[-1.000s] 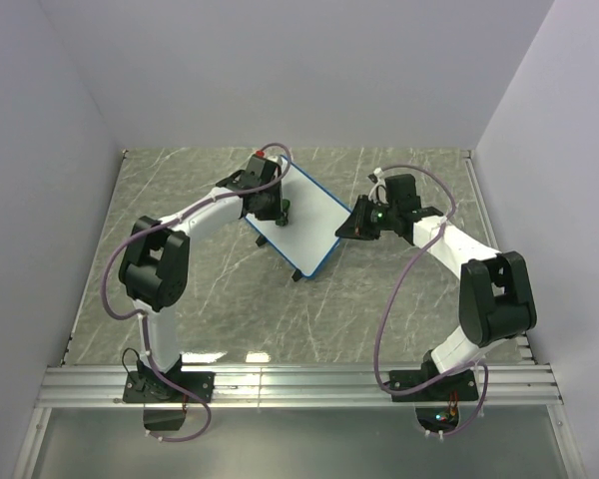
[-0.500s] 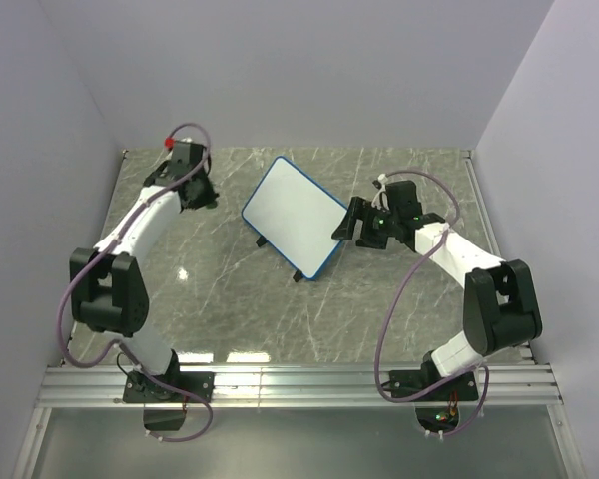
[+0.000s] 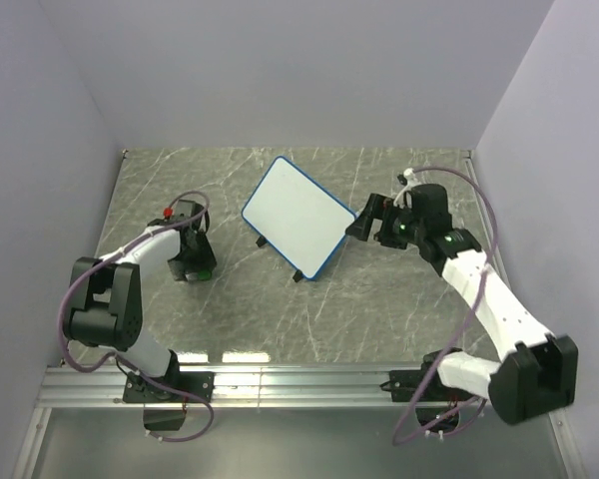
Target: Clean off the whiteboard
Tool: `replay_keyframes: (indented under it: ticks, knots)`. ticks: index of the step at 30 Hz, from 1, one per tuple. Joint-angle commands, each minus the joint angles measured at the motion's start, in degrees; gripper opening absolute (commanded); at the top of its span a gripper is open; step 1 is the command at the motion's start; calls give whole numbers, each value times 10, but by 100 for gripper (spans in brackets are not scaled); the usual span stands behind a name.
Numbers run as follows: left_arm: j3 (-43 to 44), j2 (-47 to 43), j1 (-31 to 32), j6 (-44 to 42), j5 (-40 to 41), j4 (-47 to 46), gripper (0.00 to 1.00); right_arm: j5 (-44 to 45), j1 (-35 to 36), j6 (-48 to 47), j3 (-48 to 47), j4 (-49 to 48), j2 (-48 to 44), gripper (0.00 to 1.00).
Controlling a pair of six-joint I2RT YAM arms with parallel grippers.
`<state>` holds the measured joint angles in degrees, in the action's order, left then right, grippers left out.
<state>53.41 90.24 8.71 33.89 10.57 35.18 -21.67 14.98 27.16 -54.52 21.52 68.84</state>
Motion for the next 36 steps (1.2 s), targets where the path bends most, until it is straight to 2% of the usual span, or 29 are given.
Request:
replay_keyframes:
  ticks: [1,3,9,15,19,23,24,29,31,36]
  knots:
    - [-18,-45,0,21,-14,-9,71,4,1,-5,28,34,-56,100]
    - [-22,-56,0,29,-15,0,82,-3,0,-4,42,48,-93,100]
    - [2,-111,2,54,-10,59,99,-20,1,0,86,83,-177,100]
    - [63,-131,12,77,6,138,99,-24,5,25,108,114,-225,100]
    - [118,-162,47,100,13,170,99,-21,5,69,91,148,-266,100]
    - [157,-201,118,129,29,171,99,5,4,72,17,217,-292,100]
    - [174,-213,132,143,35,172,99,18,4,54,-26,229,-295,100]
    - [246,-212,202,169,87,185,99,123,36,25,-163,294,-278,100]
    - [296,-193,231,166,106,185,99,111,36,28,-221,298,-277,100]
    - [413,-131,283,189,168,219,99,82,36,57,-260,284,-309,100]
